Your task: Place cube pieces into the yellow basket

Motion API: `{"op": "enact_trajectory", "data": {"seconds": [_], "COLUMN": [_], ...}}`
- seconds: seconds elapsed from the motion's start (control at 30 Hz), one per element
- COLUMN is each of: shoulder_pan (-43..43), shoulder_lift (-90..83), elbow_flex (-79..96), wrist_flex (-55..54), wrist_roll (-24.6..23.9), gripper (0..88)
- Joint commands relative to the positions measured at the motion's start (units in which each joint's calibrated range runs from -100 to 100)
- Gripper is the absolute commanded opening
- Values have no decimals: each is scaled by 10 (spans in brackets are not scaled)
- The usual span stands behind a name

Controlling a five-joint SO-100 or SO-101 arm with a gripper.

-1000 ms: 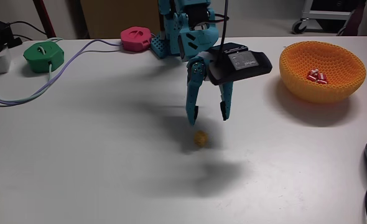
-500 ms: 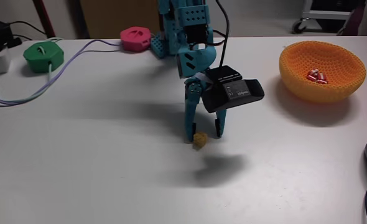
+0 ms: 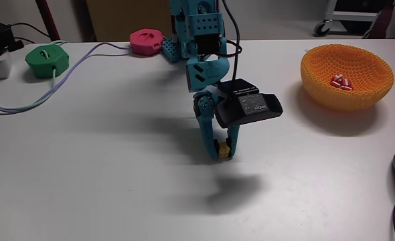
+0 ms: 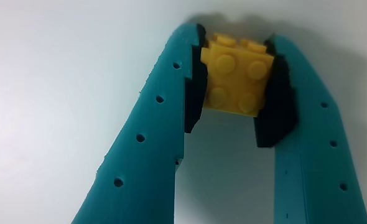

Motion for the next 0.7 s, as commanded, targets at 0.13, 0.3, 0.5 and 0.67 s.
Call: {"op": "enact_trajectory", "data": {"seconds": [0.13, 0.3, 0.5, 0.67], "shoulder_pan": [-46, -154, -311, -425], "shoulder_lift": [-177, -326, -353, -353], "elbow_flex": [-13, -117, -256, -270], "wrist_flex": [121, 412, 665, 671], "wrist_roll": [21, 0, -74, -146], "gripper": [0, 0, 0, 0]}}
